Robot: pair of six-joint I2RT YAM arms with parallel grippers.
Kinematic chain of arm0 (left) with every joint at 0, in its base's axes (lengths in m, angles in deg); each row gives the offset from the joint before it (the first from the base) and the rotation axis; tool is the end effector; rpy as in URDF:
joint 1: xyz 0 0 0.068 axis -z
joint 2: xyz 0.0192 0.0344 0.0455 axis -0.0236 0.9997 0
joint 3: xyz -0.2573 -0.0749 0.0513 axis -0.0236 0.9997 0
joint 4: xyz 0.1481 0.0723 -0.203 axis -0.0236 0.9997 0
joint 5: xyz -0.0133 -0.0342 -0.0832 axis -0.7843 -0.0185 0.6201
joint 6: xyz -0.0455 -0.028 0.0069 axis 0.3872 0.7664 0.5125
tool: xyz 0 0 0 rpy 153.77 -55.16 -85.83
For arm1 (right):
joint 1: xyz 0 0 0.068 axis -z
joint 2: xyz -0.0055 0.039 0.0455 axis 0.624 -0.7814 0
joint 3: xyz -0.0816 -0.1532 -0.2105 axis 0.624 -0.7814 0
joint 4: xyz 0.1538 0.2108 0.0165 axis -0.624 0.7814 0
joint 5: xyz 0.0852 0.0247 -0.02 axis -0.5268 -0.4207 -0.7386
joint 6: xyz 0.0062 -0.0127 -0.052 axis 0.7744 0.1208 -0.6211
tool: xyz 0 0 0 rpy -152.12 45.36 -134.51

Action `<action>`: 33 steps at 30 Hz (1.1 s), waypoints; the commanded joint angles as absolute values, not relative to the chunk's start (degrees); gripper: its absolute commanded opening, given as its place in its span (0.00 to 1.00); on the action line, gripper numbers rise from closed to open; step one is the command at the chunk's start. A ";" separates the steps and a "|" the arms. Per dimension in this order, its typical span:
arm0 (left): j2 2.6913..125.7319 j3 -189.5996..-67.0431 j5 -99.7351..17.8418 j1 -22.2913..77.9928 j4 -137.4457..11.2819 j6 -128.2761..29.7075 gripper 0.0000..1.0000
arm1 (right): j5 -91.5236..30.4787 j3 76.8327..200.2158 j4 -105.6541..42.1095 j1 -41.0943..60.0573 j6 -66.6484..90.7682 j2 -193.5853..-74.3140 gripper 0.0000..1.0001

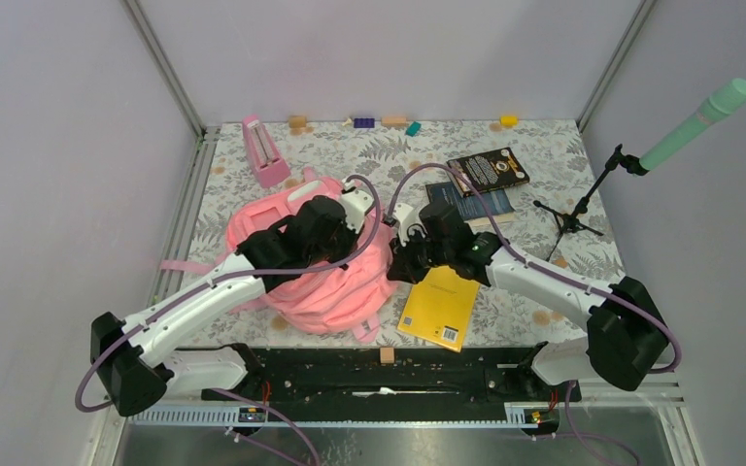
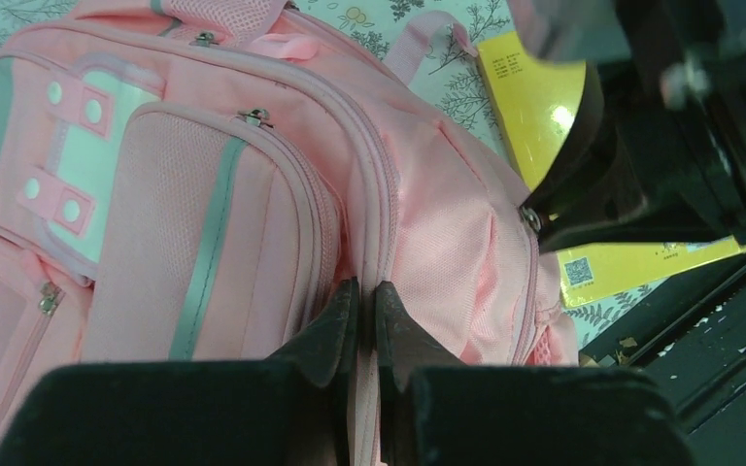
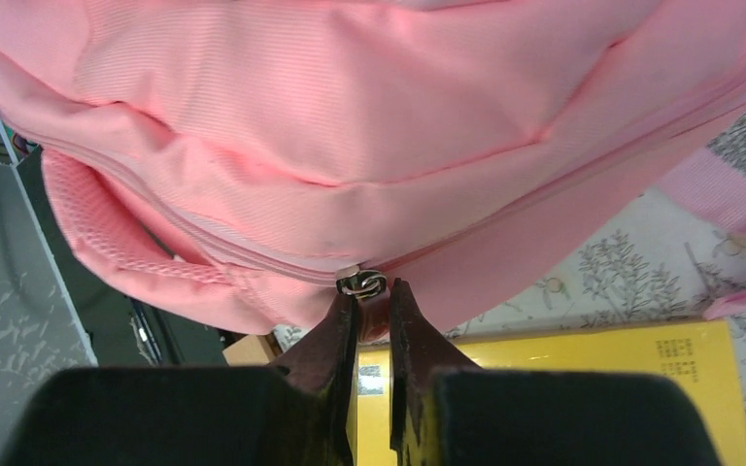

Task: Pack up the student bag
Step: Unzip the student bag at the center of the board.

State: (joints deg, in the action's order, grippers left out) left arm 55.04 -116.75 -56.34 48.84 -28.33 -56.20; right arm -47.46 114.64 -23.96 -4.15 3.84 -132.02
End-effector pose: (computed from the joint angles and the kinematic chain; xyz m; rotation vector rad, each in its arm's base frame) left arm 0.1717 -0.1807 0.3232 0.7601 2.1250 -0.3541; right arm 0.2115 0.2158 0.2511 -1.0800 1.9941 0.8664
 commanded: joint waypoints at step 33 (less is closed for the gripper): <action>69.43 -125.20 -49.82 43.80 -47.09 -52.25 0.00 | -21.02 118.51 -13.45 -19.66 15.20 -123.90 0.00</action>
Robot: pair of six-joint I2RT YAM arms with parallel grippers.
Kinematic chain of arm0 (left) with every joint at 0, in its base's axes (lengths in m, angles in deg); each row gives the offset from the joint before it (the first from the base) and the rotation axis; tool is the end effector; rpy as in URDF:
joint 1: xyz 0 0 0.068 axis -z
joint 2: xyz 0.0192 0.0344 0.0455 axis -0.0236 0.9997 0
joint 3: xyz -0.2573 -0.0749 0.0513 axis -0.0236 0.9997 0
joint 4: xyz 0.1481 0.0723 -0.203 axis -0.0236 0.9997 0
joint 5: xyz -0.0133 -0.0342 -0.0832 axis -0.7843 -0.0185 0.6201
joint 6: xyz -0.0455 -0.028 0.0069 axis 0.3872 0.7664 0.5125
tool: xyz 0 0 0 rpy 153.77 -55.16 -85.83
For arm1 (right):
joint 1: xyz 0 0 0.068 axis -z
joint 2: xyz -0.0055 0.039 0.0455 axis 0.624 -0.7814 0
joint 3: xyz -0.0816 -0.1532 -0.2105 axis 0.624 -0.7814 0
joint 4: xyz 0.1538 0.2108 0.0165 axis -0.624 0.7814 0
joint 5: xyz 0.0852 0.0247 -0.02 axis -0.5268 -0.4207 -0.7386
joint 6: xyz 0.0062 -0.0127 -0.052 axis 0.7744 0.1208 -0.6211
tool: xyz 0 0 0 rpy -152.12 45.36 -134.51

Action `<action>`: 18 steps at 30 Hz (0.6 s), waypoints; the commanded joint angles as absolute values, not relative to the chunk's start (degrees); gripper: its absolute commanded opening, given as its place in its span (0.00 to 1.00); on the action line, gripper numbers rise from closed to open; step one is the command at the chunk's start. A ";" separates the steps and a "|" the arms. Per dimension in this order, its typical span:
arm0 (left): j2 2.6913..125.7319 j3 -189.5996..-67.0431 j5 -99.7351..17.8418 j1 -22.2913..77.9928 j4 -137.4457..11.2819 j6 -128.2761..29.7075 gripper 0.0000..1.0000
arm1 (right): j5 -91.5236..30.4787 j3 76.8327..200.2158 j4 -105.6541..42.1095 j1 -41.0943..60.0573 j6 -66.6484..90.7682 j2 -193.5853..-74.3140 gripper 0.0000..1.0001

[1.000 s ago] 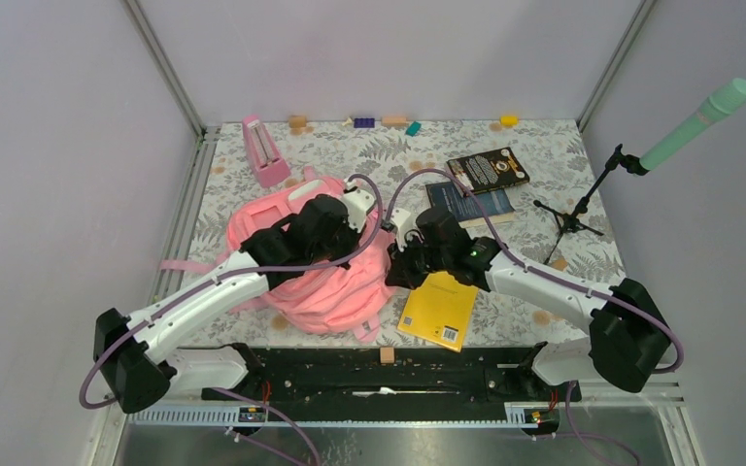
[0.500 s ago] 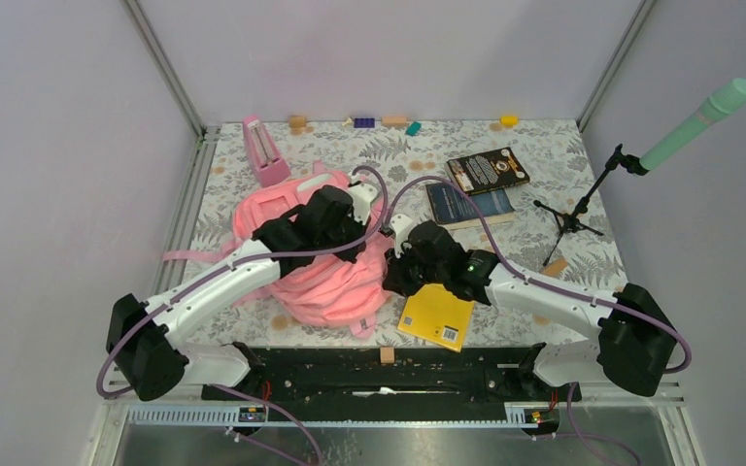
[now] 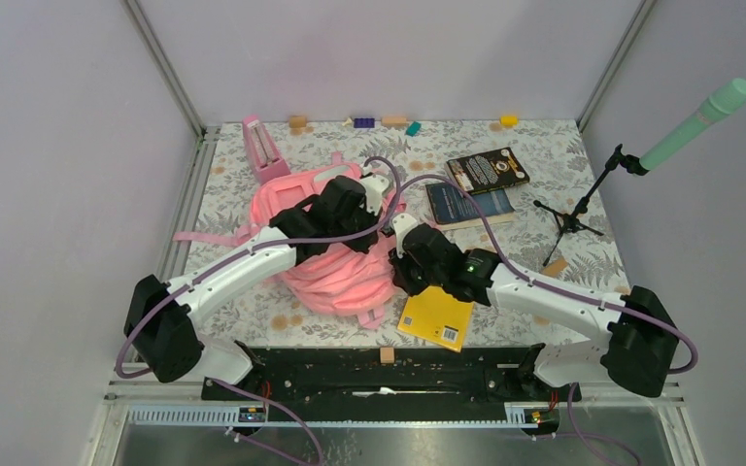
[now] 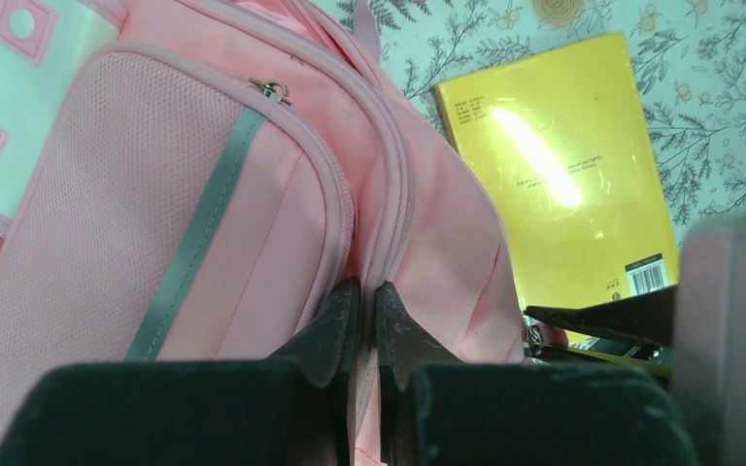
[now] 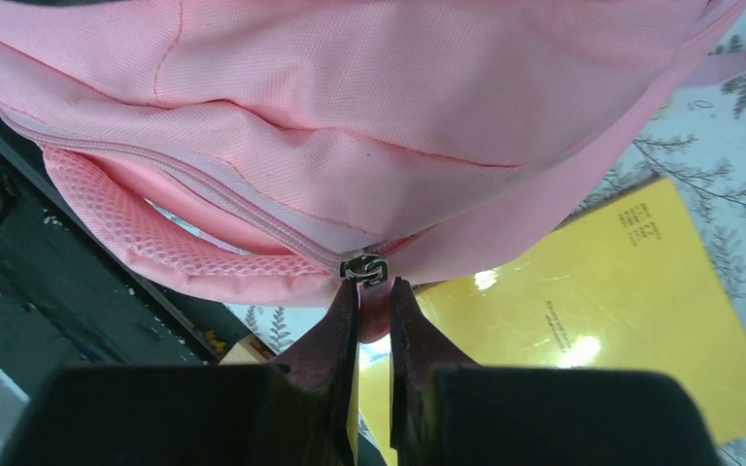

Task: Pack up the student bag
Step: Unzip the student bag at the center of the board.

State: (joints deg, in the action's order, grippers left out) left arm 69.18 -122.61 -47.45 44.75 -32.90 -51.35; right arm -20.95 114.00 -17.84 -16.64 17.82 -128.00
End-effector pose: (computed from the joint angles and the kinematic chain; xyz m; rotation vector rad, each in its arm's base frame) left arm 0.2242 -0.2135 0.2999 0.7023 2.2502 -0.4998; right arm 0.1641 0.2345 0.2555 -0.8239 2.1609 0.5892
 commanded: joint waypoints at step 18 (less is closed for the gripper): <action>72.94 -123.94 -47.47 43.80 -54.32 -39.58 0.00 | -22.71 115.57 -18.95 -22.67 26.88 -124.97 0.00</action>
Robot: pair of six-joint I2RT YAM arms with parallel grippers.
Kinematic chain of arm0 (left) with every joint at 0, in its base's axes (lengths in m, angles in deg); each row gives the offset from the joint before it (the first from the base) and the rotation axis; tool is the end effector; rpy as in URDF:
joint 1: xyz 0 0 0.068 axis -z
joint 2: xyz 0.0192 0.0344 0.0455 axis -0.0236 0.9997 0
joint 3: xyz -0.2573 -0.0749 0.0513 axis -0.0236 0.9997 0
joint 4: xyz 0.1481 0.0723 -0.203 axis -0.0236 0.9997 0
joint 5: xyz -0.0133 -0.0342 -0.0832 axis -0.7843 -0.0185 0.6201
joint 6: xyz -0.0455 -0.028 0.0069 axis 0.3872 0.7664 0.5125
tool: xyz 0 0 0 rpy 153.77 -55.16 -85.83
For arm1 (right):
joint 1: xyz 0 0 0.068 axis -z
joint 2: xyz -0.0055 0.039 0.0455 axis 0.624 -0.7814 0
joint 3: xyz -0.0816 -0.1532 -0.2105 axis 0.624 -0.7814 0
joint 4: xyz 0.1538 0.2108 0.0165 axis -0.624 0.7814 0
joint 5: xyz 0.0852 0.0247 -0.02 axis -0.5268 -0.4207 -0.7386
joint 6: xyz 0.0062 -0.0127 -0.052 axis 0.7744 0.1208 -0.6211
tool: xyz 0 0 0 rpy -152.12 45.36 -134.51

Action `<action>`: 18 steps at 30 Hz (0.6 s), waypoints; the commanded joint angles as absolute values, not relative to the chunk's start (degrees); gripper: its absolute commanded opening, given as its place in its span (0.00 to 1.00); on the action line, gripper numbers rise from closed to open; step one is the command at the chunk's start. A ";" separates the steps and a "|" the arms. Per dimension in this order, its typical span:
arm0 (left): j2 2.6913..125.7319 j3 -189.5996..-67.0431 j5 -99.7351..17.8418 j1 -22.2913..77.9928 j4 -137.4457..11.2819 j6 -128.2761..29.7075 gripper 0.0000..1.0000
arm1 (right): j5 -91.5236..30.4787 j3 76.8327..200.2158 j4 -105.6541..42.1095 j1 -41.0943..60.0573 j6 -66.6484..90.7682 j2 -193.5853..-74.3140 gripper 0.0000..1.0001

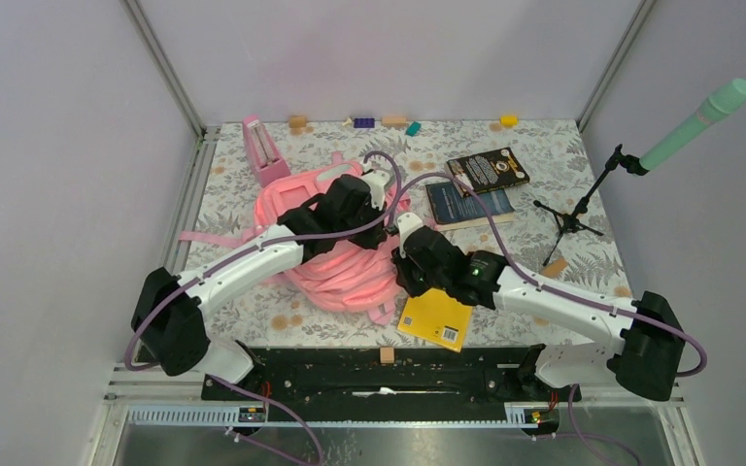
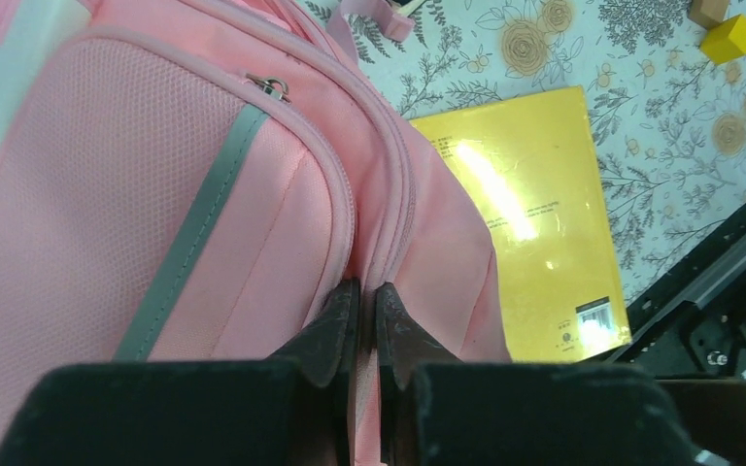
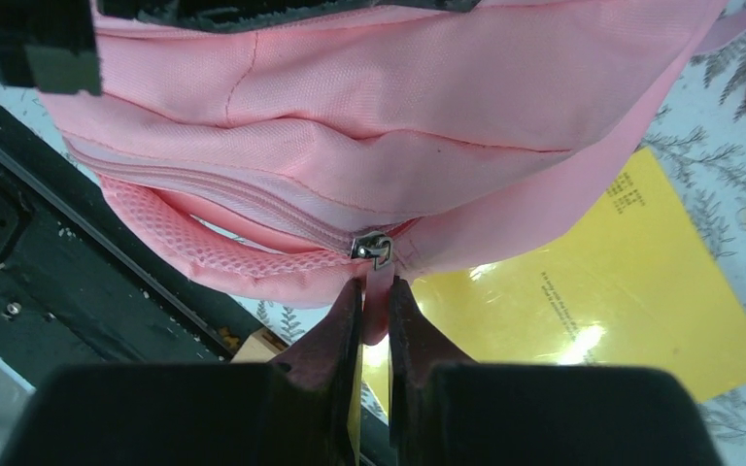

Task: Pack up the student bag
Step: Unzip the student bag at the center of the board.

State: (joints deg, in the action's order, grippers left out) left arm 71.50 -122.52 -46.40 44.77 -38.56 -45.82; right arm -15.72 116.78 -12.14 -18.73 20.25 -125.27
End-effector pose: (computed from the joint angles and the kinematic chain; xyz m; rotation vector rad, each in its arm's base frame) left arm 0.2341 -0.2239 0.2956 0.5941 2.2391 -0.5920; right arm 0.1531 0.2307 0.2759 -0.7647 2.1659 0.5341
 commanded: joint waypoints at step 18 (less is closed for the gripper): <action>50.80 -104.53 -53.10 43.80 -54.54 -42.54 0.92 | -22.70 108.60 -23.79 -16.62 31.07 -123.20 0.00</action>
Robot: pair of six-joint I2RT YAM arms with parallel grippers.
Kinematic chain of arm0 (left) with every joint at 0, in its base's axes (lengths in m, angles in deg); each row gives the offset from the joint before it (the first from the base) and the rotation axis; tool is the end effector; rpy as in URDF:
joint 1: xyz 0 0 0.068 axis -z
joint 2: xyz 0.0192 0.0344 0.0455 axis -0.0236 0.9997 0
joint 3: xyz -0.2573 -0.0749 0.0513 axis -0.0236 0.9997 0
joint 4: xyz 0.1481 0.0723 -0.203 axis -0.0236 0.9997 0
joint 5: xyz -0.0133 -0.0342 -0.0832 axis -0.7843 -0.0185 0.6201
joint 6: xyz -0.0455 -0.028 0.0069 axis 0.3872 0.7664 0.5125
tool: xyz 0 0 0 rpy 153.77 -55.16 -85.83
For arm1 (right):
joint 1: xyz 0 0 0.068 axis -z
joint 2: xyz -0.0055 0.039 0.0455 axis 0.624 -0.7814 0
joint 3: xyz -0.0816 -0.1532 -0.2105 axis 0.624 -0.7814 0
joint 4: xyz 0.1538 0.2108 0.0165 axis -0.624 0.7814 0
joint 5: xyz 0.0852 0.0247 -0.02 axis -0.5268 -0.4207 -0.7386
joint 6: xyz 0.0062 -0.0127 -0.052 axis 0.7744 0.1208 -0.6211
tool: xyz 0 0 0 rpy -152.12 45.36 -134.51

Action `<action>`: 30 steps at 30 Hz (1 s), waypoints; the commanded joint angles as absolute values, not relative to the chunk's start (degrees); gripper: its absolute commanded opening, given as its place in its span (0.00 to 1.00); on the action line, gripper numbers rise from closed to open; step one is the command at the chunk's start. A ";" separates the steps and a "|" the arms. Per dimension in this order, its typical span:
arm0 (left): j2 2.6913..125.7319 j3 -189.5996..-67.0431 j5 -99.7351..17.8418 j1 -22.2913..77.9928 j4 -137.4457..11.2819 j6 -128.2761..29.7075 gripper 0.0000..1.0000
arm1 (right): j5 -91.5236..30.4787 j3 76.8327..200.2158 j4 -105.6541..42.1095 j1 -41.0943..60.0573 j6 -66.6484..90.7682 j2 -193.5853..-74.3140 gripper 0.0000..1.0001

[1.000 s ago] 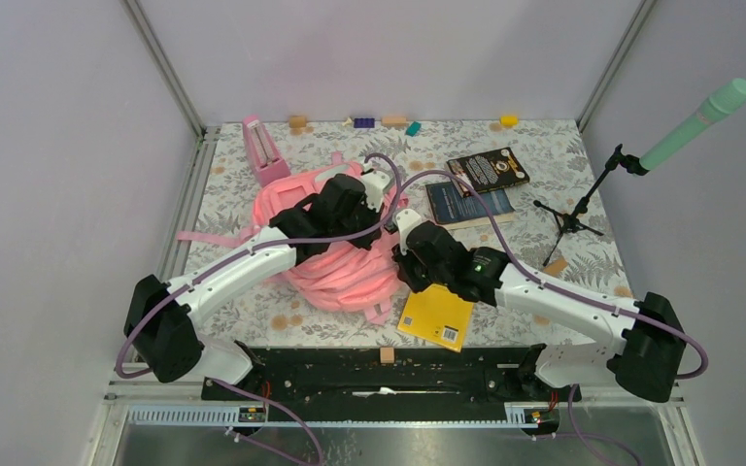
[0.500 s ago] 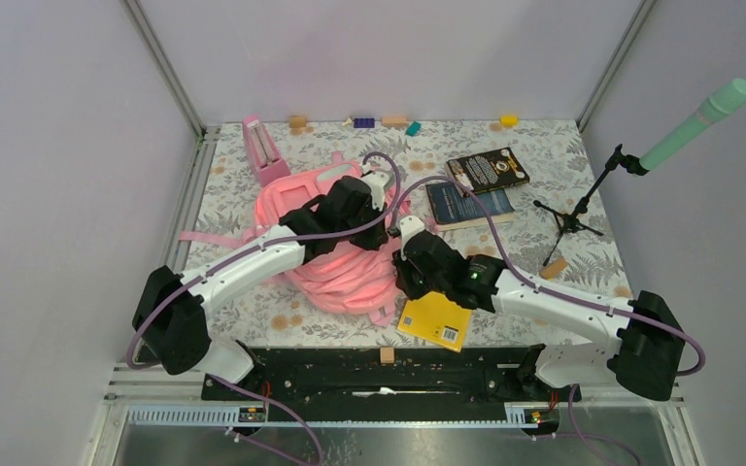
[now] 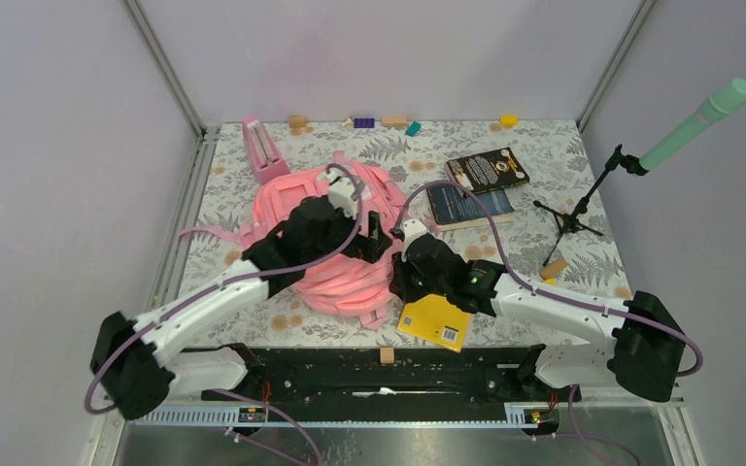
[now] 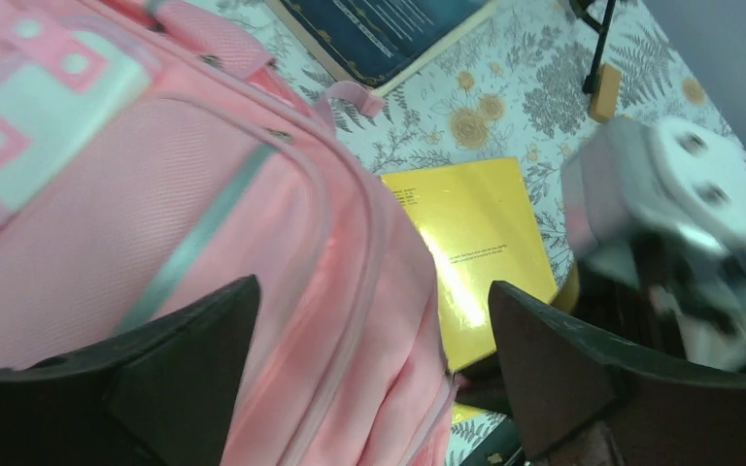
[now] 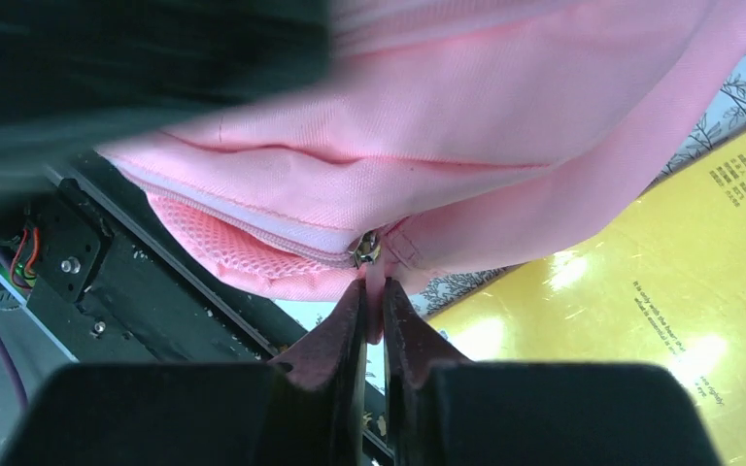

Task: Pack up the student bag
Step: Unzip the student bag at the center of the board.

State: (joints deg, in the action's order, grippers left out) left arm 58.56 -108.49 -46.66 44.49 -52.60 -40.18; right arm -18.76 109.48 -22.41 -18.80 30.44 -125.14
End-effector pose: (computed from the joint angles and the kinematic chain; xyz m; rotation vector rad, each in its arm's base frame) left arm 0.2026 -0.1920 0.2975 0.4381 2.0566 -0.7368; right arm 0.1505 0.2307 0.2491 -0.5939 2.2093 0.7133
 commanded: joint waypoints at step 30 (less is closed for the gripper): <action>51.25 -102.52 -54.72 49.49 -31.11 -55.43 0.97 | -33.61 116.24 -19.47 2.47 21.00 -128.67 0.00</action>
